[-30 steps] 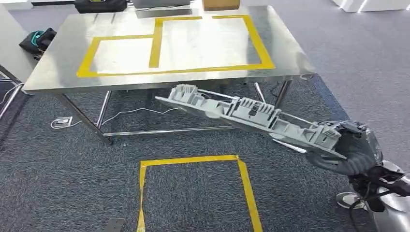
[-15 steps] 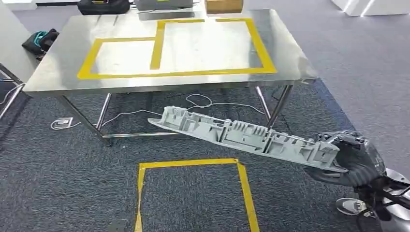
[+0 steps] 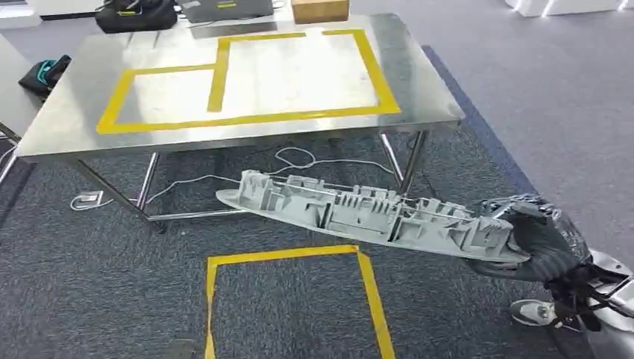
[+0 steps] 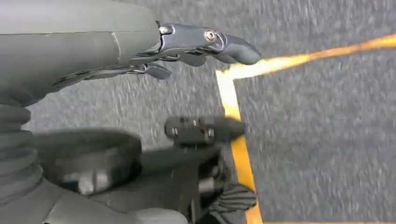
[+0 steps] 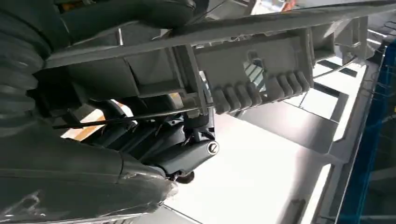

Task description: Take the parts from the cabinet and place them on the table.

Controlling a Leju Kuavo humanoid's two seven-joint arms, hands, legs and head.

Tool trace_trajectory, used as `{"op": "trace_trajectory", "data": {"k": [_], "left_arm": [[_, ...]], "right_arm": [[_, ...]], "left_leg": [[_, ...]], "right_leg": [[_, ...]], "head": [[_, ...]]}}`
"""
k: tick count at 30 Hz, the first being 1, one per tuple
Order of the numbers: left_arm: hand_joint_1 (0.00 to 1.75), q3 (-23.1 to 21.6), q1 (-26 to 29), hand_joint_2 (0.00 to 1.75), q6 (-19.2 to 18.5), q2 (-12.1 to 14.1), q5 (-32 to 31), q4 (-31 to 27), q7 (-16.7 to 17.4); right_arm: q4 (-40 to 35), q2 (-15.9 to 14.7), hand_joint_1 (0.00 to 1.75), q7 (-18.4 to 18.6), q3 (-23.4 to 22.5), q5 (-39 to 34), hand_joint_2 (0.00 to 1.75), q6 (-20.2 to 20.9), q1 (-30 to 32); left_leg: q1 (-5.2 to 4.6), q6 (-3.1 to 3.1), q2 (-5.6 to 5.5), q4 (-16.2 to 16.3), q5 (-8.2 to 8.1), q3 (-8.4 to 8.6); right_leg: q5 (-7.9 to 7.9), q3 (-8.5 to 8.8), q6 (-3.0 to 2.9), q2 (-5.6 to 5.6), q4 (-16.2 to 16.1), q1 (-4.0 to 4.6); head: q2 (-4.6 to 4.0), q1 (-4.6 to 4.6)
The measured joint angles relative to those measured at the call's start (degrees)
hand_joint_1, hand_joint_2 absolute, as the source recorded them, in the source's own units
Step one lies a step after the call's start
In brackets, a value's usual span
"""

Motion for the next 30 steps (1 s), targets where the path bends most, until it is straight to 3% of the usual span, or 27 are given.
{"op": "trace_trajectory", "data": {"k": [1, 2, 3, 4, 5, 6, 7, 8, 9, 11, 12, 13, 14, 15, 17, 18, 19, 20, 21, 23, 24, 27, 28, 29, 30], "left_arm": [[0.0, -0.1, 0.0, 1.75, 0.0, -0.1, 0.0, 0.0, 0.0], [0.0, -0.1, -0.1, 1.75, 0.0, 0.6, 0.0, 0.1, 0.0], [0.0, -0.2, -0.3, 1.75, 0.1, 1.2, 0.1, 0.2, 0.0], [0.0, -0.3, -0.2, 1.75, 0.2, 0.7, 0.0, 0.1, 0.0], [0.0, -0.4, -0.1, 1.75, 0.2, 0.7, 0.1, 0.1, 0.1], [0.0, -0.5, 0.1, 1.75, 0.2, 1.0, 0.1, 0.2, 0.1], [0.0, -0.5, 0.0, 1.75, 0.2, 1.0, 0.1, 0.2, 0.1], [0.0, -0.6, 0.0, 1.75, 0.2, 0.9, 0.1, 0.1, 0.1], [0.0, -0.6, -0.2, 1.75, 0.0, 0.8, 0.1, 0.1, 0.1], [0.0, -0.6, -0.4, 1.75, -0.1, 0.8, 0.1, 0.1, 0.2], [0.0, -0.6, -0.4, 1.75, -0.1, 0.8, 0.1, 0.1, 0.2], [0.0, -0.6, -0.3, 1.75, -0.1, 0.8, 0.1, 0.1, 0.3], [0.0, -0.7, -0.2, 1.75, -0.1, 0.8, 0.1, 0.1, 0.4], [0.0, -0.7, -0.2, 1.75, -0.1, 0.7, 0.1, 0.1, 0.4], [0.0, -0.7, -0.2, 1.75, 0.0, 0.7, 0.1, 0.1, 0.5], [0.0, -0.7, -0.2, 1.75, 0.0, 0.6, 0.1, 0.1, 0.5], [0.0, -0.7, -0.2, 1.75, 0.1, 0.5, 0.1, 0.1, 0.5], [0.0, -0.7, -0.3, 1.75, 0.2, 0.3, 0.1, 0.1, 0.7], [0.0, -0.7, -0.3, 1.75, 0.3, 0.2, 0.1, 0.1, 0.7], [0.0, -0.7, -0.3, 1.75, 0.8, 0.3, 0.2, 0.1, 0.8], [0.0, -0.7, -0.3, 1.75, 0.9, 0.2, 0.2, 0.1, 0.8], [0.0, -0.9, -0.4, 1.75, 1.3, 0.1, 0.3, 0.1, 0.9], [0.0, -1.0, -0.4, 1.75, 1.4, 0.0, 0.3, 0.1, 0.9], [0.0, -1.0, -0.3, 1.75, 1.4, 0.0, 0.3, 0.1, 1.0], [0.0, -1.1, -0.3, 1.75, 1.4, -0.1, 0.3, 0.1, 1.0]], "right_arm": [[0.0, -0.1, 1.75, 0.0, 0.0, 0.0, 1.75, 0.0, -0.3], [0.3, 0.0, 1.75, 0.0, 0.1, 0.0, 1.75, 0.0, -0.5], [0.6, 0.0, 1.75, 0.0, 0.3, 0.0, 1.75, 0.0, -0.9], [0.5, -0.1, 1.75, 0.0, 0.3, 0.0, 1.75, 0.0, -0.7], [0.5, -0.2, 1.75, 0.0, 0.3, 0.0, 1.75, 0.0, -0.5], [0.7, -0.2, 1.75, 0.2, 0.5, 0.3, 1.75, 0.1, -0.5], [0.9, -0.2, 1.75, 0.2, 0.6, 0.3, 1.75, 0.1, -0.4], [0.8, -0.3, 1.75, 0.3, 0.6, 0.4, 1.75, 0.1, -0.5], [0.6, -0.5, 1.75, 0.3, 0.7, 0.6, 1.75, 0.1, -0.8], [0.6, -0.5, 1.75, 0.3, 0.8, 0.6, 1.75, 0.1, -1.1], [0.6, -0.7, 1.75, 0.4, 0.9, 0.6, 1.75, 0.1, -1.2], [0.7, -0.7, 1.75, 0.5, 1.0, 0.7, 1.75, 0.1, -1.3], [0.7, -0.7, 1.75, 0.5, 1.2, 0.7, 1.75, 0.1, -1.4], [0.7, -0.8, 1.75, 0.5, 1.2, 0.7, 1.75, 0.2, -1.7], [0.7, -0.9, 1.75, 0.5, 1.4, 0.7, 1.75, 0.2, -2.1], [0.7, -0.9, 1.75, 0.5, 1.4, 0.7, 1.75, 0.2, -2.4], [0.7, -1.0, 1.75, 0.5, 1.5, 0.6, 1.75, 0.2, -2.6], [0.7, -1.1, 1.75, 0.5, 1.5, 0.6, 1.75, 0.2, -2.6], [0.8, -1.3, 1.75, 0.5, 1.5, 0.7, 1.75, 0.2, -2.7], [0.9, -1.6, 1.75, 0.5, 1.5, 0.8, 1.75, 0.2, -2.7], [0.9, -1.7, 1.75, 0.5, 1.5, 0.8, 1.75, 0.2, -2.8], [1.0, -1.8, 1.75, 0.4, 1.5, 0.8, 1.75, 0.1, -2.8], [1.0, -1.8, 1.75, 0.4, 1.5, 0.9, 1.75, 0.0, -2.7], [1.1, -1.9, 1.75, 0.4, 1.5, 0.9, 1.75, 0.0, -2.5], [1.1, -1.9, 1.75, 0.4, 1.5, 0.9, 1.75, 0.0, -2.4]], "left_leg": [[1.03, -1.26, -0.18, 2.0, -1.2, -0.54], [0.93, -2.51, -0.32, 4.5, -2.62, -1.57], [1.25, -3.3, -0.47, 6.3, -3.92, -2.66], [1.01, -3.91, -0.42, 7.7, -4.7, -3.61], [0.98, -4.31, -0.45, 7.8, -4.94, -3.75], [0.97, -4.57, -0.42, 7.8, -5.0, -3.73], [0.94, -4.77, -0.43, 7.8, -5.02, -3.67], [0.71, -4.28, 0.34, 9.0, -5.84, -4.09], [0.64, -3.62, 1.16, 12.5, -7.56, -5.87], [-0.11, -2.71, 1.46, 22.4, -11.49, -11.21], [-0.57, -2.18, 1.45, 26.3, -12.68, -13.54], [-1.14, -1.45, 1.42, 28.6, -12.62, -15.33], [-1.77, -0.5, 1.4, 27.8, -10.91, -15.55], [-2.37, 0.5, 1.35, 25.0, -8.1, -14.76], [-3.24, 2.15, 1.36, 16.4, -2.26, -11.77], [-3.7, 2.65, 1.38, 13.3, -0.7, -11.16], [-3.74, 2.71, 1.3, 9.1, 0.3, -10.12], [-3.49, 1.48, 1.51, 9.9, -0.51, -10.41], [-3.6, 1.45, 1.3, 10.0, -0.67, -10.52], [-3.53, 2.16, 1.17, 9.7, -0.49, -10.22], [-3.65, 2.49, 1.09, 9.7, -0.62, -10.04], [-4.48, 3.5, 0.88, 9.7, -0.91, -9.89], [-4.82, 3.7, 0.83, 9.8, -1.01, -9.83], [-5.21, 3.96, 0.74, 9.8, -1.16, -9.61], [-5.51, 4.16, 0.65, 9.8, -1.3, -9.36]], "right_leg": [[2.16, 2.67, 1.17, -0.13, -4.8, -0.81], [-0.35, 2.83, 2.73, 0.95, -3.7, -0.38], [-0.98, 1.97, 2.18, 1.2, -2.8, -0.85], [-1.47, 1.36, -0.8, 1.35, -1.7, -0.98], [-1.49, 1.06, -1.8, 1.24, -1.6, -1.25], [-1.27, 0.76, -2.21, 1.19, -1.5, -1.56], [-1.28, 0.61, -2.22, 1.19, -1.4, -1.82], [-0.99, 1.03, -2.95, 1.19, -2.4, -1.39], [-0.85, 1.35, -3.17, 1.03, -2.9, -1.28], [-0.78, 1.91, -3.33, 0.59, -3.5, -0.67], [-0.88, 2.19, -3.51, 0.43, -3.7, -0.22], [-0.97, 2.57, -3.73, 0.34, -4.0, 0.31], [-1.17, 2.99, -4.03, 0.34, -4.0, 0.72], [-1.43, 3.41, -4.39, 0.35, -4.0, 1.05], [-1.83, 4.32, -4.79, 0.36, -4.2, 1.36], [-2.04, 4.31, -4.56, 0.46, -4.2, 1.88], [-2.5, 3.98, -4.29, 0.8, -3.6, 2.18], [-2.91, 4.0, -4.14, 0.73, -3.9, 2.37], [-3.0, 4.24, -3.99, 0.63, -4.1, 2.26], [-3.18, 4.23, -3.44, 0.35, -4.4, 1.88], [-4.05, 3.98, -3.5, 0.0, -3.1, 1.9], [-10.12, -2.51, -4.0, -0.09, 9.8, 2.9], [-10.68, -4.1, -4.25, -0.08, 12.5, 3.15], [-9.75, -4.56, -4.68, -0.09, 12.7, 3.47], [-7.72, -3.63, -5.14, -0.07, 10.3, 3.79]], "head": [[0.0, -0.02], [0.0, 0.17], [0.02, 1.76], [0.0, 0.65], [0.0, -0.22], [0.0, -0.57], [0.0, -0.73], [0.0, -1.45], [0.02, -2.2], [0.02, -2.76], [0.0, -2.82], [0.0, -2.91], [0.0, -2.84], [0.0, -2.86], [0.0, -2.84], [0.0, -2.8], [0.0, -3.22], [0.0, -2.76], [0.0, -2.69], [0.0, -2.54], [0.0, -2.43], [0.0, -2.05], [0.0, -2.06], [0.0, -2.05], [0.0, -2.06]]}}
